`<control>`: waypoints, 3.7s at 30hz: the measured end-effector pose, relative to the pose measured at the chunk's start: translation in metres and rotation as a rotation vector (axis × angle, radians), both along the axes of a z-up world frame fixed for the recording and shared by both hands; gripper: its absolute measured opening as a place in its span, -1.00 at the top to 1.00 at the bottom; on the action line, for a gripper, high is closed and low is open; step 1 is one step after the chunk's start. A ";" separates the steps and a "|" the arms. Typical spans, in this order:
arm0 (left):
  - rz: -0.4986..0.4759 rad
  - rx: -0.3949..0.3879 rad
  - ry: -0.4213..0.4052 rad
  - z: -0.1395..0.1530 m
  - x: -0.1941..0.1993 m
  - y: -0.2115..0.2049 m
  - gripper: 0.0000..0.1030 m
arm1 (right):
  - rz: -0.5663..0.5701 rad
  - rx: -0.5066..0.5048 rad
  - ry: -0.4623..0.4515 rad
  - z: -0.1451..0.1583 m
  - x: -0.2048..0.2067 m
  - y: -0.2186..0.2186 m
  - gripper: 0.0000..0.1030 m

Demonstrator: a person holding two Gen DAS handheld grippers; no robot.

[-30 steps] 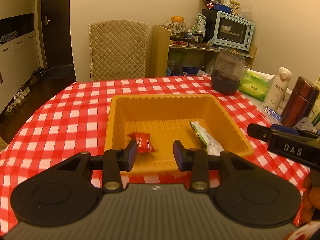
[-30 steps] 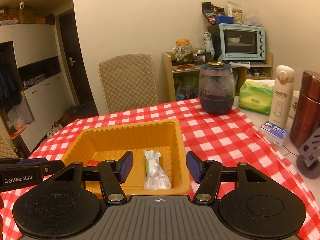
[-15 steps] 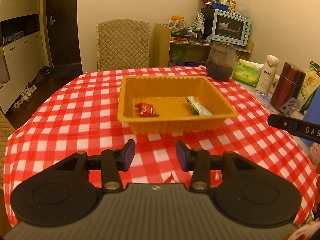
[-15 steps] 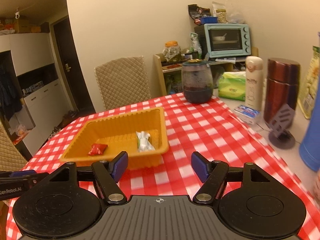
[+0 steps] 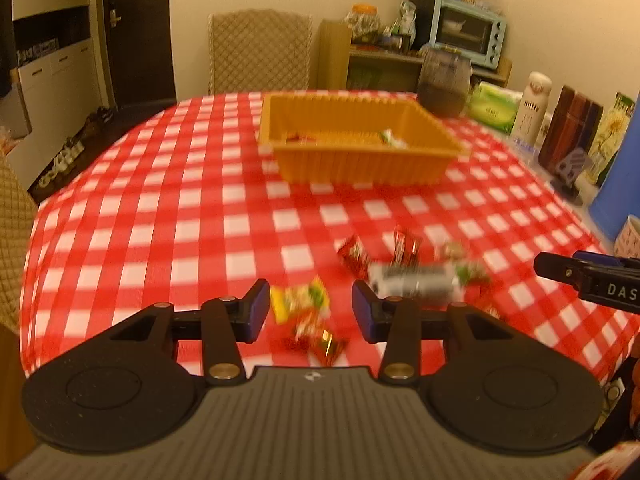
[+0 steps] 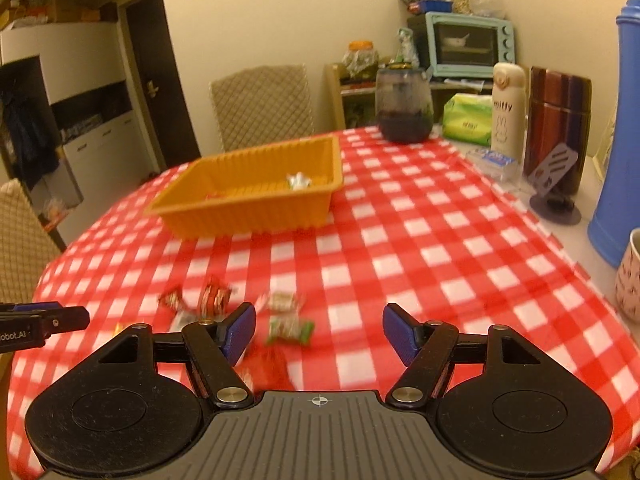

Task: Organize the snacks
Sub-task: 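Move both tools back to the snack pile, then grasp the red-gold candy with the left gripper while the right grasps the red square packet, then carry both held candies over the orange tray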

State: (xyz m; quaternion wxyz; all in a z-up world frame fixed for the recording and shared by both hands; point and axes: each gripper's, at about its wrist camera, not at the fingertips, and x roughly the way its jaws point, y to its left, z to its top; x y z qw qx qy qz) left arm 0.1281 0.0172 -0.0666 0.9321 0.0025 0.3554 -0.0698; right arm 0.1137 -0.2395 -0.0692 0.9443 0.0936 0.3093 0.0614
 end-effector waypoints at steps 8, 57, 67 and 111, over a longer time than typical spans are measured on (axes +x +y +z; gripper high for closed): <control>0.029 -0.001 0.056 -0.019 -0.010 0.009 0.19 | 0.067 0.046 0.106 -0.023 -0.013 0.020 -0.37; 0.056 -0.069 0.110 -0.047 0.015 0.005 0.13 | -0.031 -0.059 0.162 -0.049 0.031 0.051 -0.07; 0.024 -0.070 0.099 -0.054 0.028 -0.010 0.27 | -0.021 -0.047 0.167 -0.050 0.032 0.051 -0.07; -0.097 -0.055 -0.129 0.055 0.075 -0.044 0.63 | 0.011 -0.070 -0.076 0.046 0.071 0.029 0.47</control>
